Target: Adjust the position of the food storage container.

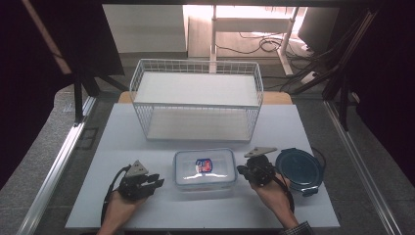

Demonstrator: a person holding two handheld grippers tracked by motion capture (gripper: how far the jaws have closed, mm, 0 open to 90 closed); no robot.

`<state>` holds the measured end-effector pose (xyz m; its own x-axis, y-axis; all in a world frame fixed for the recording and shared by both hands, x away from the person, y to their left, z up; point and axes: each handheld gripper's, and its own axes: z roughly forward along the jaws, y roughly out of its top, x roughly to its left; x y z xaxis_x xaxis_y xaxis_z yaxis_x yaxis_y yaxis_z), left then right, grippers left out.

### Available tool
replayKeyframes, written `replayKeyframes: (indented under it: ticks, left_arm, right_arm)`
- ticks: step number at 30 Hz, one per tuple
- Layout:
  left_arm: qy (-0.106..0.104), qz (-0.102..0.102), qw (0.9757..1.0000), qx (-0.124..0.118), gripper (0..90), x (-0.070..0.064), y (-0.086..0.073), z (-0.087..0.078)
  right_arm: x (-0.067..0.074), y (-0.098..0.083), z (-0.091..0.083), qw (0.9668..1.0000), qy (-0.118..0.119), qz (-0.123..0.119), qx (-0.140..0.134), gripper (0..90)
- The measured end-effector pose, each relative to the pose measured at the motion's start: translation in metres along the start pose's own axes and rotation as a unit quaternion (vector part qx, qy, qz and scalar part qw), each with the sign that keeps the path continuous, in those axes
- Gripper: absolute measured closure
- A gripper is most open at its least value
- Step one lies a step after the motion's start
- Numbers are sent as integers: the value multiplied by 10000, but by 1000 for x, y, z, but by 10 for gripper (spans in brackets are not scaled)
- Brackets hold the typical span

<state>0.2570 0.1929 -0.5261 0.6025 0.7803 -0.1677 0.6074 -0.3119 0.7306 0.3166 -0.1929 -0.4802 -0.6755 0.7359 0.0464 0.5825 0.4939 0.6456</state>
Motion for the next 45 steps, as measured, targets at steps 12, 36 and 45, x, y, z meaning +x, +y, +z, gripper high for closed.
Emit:
replayKeyframes:
  ticks: [12, 36, 45]
  left_arm:
    - [-166, 64, 9998, -40, 815, 6, 21, 20]
    - [-80, -21, 9999, -119, 497, 10, 1, -11]
    - [-138, -233, 9990, -360, 97, 8, -10, -25]
  right_arm:
    - [5, 0, 16, 9998, 146, 60, 124, 890]
    - [8, -14, -11, 9980, -217, -424, -409, 642]
    - [2, -25, -34, 9951, 34, -286, -949, 315]
